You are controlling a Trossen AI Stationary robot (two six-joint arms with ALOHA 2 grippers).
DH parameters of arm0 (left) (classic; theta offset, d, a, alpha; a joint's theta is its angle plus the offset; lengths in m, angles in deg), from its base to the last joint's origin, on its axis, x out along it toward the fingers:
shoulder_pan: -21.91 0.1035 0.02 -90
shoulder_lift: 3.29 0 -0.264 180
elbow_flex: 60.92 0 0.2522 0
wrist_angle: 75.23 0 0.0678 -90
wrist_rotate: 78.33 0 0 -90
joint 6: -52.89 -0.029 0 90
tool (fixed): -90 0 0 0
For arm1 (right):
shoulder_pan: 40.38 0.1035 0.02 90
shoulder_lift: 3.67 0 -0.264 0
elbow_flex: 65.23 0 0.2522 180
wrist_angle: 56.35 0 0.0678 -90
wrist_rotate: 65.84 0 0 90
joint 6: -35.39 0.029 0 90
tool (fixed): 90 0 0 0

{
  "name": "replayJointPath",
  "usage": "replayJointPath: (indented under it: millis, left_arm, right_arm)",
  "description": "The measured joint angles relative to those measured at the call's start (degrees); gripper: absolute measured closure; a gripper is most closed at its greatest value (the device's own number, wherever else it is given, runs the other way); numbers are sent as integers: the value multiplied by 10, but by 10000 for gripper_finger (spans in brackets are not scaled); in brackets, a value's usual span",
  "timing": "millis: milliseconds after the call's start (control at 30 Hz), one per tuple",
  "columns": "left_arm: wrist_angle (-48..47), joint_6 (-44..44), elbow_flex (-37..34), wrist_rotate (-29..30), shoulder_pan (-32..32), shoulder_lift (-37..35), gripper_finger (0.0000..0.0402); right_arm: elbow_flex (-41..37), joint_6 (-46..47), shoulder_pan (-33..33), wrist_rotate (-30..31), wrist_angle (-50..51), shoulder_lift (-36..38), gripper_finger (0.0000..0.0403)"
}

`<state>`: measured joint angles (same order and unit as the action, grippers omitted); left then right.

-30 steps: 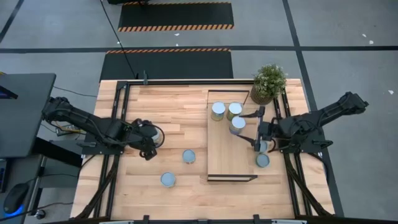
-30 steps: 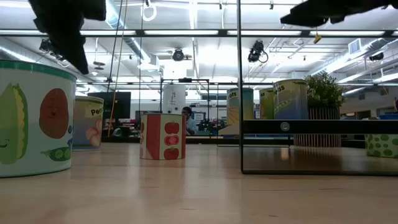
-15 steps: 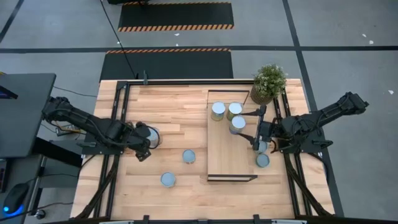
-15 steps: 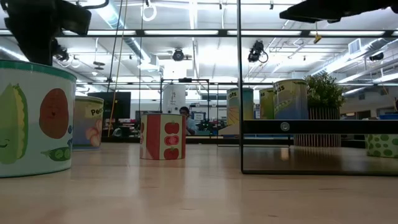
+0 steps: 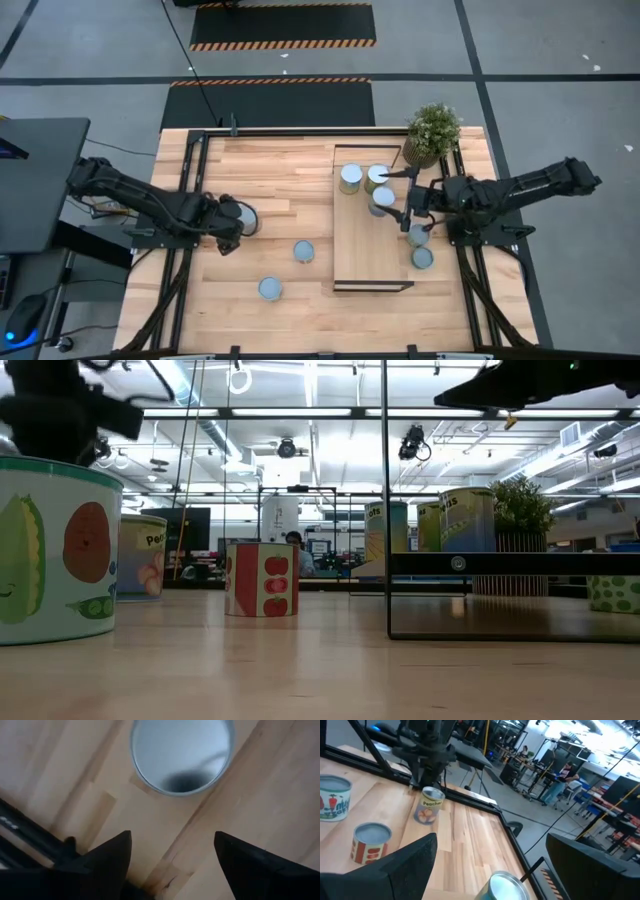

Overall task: Pick and place cans onto a shelf
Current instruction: Put the canned peaches on the shelf

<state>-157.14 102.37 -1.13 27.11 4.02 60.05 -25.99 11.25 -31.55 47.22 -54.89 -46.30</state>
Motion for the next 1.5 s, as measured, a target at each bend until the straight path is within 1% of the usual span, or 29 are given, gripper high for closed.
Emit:
replayJointPath:
  millis: [133,333,433,600,700,933,1133,1367,1500]
  left_arm:
    - [42,-10,-51,-17,9,0,110]
    - [103,-24,-91,-10,40,0,105]
    - [140,-45,-99,-11,55,0,89]
    - [183,-91,-99,9,80,0,54]
    - [193,-116,-99,14,92,0,45]
    - [264,-172,-99,13,110,5,44]
    - [281,-187,-99,13,110,23,46]
    - [328,-208,-99,11,110,50,75]
    - [342,-217,-98,9,110,53,85]
  right_arm:
    - [0,2,-21,-24,0,-5,21]
    - [0,6,-31,-66,-3,-5,21]
    - [0,14,-31,-69,-5,-5,21]
    - [0,17,-31,-83,-5,-5,21]
    - [0,17,-31,-92,-5,-5,21]
    - [0,22,-31,-100,-5,-5,21]
    - [0,33,-31,-112,-5,-5,21]
    - [0,37,-30,-112,0,-7,21]
    - [1,37,-30,-112,2,-12,21]
